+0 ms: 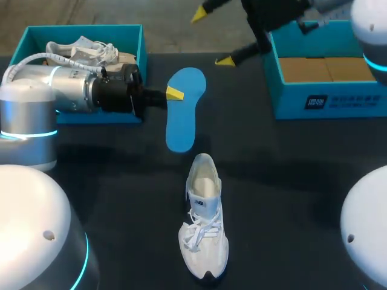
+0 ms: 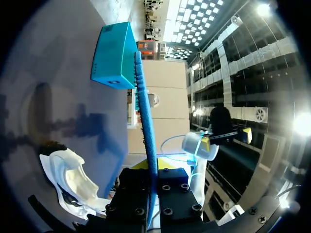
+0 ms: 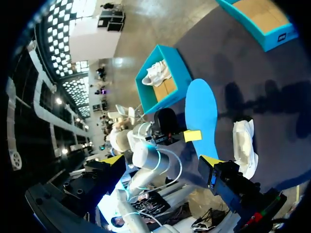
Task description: Take the shoe out of the shoebox, open the shoe tongue, remove and reinsert the insole, then place the shoe into the shoebox
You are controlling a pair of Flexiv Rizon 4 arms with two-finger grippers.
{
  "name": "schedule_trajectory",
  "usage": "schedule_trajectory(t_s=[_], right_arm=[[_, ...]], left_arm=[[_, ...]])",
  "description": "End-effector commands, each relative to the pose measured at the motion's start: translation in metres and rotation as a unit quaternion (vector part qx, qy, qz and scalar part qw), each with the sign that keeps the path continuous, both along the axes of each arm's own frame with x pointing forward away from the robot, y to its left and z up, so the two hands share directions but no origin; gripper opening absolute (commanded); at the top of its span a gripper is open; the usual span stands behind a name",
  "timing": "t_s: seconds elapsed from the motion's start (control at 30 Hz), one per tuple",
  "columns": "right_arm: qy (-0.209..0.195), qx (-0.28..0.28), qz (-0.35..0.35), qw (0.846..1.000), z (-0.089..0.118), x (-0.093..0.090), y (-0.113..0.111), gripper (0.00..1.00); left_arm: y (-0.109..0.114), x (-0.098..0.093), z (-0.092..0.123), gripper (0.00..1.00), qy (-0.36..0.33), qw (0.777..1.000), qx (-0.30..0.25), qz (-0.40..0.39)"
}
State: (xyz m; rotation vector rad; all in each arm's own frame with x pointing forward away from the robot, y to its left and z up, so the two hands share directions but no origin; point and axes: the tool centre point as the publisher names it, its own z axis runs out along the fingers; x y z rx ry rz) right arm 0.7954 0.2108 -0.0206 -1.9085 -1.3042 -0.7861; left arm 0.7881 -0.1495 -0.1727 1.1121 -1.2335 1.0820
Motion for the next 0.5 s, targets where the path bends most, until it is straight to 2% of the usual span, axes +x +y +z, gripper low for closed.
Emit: schedule_trajectory(t_s=[0.03,0.3,0.5], right_arm=[[0.057,-0.3,0.032,0.952,0.014,0.001,0.017,1.0],[0.044,-0.38,0.039,0.923,0.024,0.001,0.031,1.0],[0.047,-0.409,0.057,0.909,0.026,0.001,0.032,1.0]], left_arm=[[0.0,-0.001,0.0,0.0,0.0,1.0,0.001,0.001],[0.0,-0.001,0.0,0.0,0.0,1.0,0.001,0.001],[0.0,-0.001,0.0,0.0,0.0,1.0,0.001,0.001]])
